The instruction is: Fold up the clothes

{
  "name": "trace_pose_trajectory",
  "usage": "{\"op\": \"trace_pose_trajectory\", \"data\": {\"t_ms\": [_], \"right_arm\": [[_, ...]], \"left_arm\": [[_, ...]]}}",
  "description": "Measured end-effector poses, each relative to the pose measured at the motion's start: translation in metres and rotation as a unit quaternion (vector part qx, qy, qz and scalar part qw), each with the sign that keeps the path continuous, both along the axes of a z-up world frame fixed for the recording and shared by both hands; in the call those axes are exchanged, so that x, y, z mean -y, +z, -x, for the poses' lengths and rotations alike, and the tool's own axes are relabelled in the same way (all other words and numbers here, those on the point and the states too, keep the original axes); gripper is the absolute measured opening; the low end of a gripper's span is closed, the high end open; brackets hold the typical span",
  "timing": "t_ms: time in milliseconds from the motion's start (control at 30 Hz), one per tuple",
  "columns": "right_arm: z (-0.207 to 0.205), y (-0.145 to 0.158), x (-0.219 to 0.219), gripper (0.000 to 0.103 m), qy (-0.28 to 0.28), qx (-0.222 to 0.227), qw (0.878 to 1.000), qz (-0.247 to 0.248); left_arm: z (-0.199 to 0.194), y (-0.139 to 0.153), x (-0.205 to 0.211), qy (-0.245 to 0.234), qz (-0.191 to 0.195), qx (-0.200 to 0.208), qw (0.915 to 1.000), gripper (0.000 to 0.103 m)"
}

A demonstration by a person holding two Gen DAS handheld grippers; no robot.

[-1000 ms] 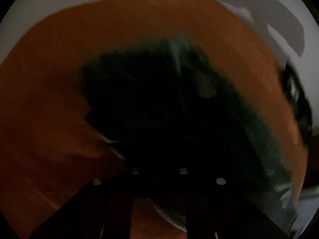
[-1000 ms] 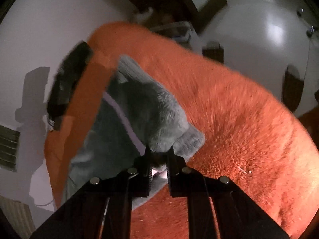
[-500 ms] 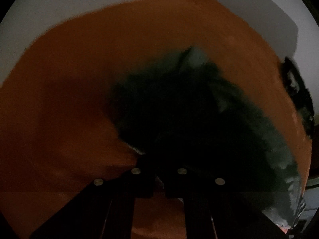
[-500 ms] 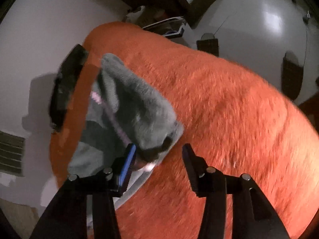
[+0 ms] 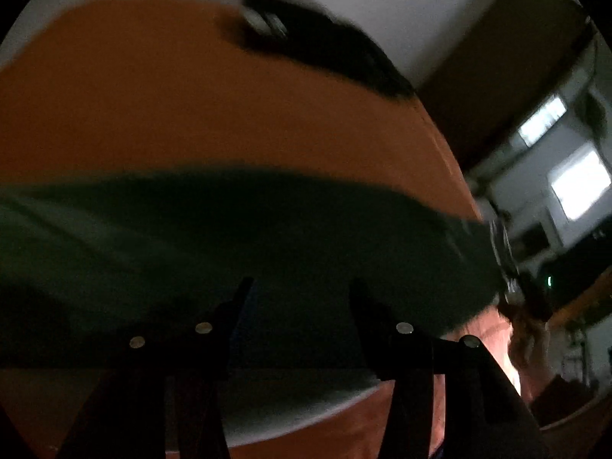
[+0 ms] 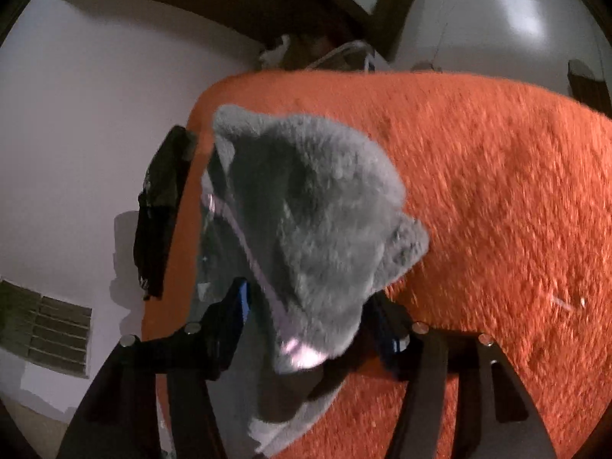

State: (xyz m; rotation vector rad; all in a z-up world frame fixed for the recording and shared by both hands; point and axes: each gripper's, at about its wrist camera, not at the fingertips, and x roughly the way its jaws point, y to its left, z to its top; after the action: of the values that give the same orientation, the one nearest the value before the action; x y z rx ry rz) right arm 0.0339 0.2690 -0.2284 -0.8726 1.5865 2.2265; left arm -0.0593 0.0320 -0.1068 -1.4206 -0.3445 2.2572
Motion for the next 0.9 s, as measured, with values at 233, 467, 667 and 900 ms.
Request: {"op": "trace_pose_trajectory", "data": {"t_ms": [233, 467, 667, 900], "right_arm": [[0.024, 0.028, 0.015, 0.028, 0.035, 0.009, 0.992, -0.122], [0.065, 0.148, 0.124, 0.028, 0.157, -0.02, 0.91, -0.383], [0.092, 0.171, 0.27, 0.029, 0.296, -0.054, 0.781, -0.548], [0.112, 0.07, 0.421, 0.029, 0.494, -0.035, 0.657, -0.568]], "left_arm": [[-0.011, -0.064, -0.049, -0.05, 0.065, -0.006, 0.9966, 0.051], [0.001, -0.031, -0.003, 0.005, -0.014, 0.008, 0.9999, 0.051], [0.031, 0.028, 0.039, 0.064, -0.095, -0.01, 0.9934, 0.051], [0.034, 0.033, 0.067, 0.132, -0.043, -0.025, 0.99, 0.051]]}}
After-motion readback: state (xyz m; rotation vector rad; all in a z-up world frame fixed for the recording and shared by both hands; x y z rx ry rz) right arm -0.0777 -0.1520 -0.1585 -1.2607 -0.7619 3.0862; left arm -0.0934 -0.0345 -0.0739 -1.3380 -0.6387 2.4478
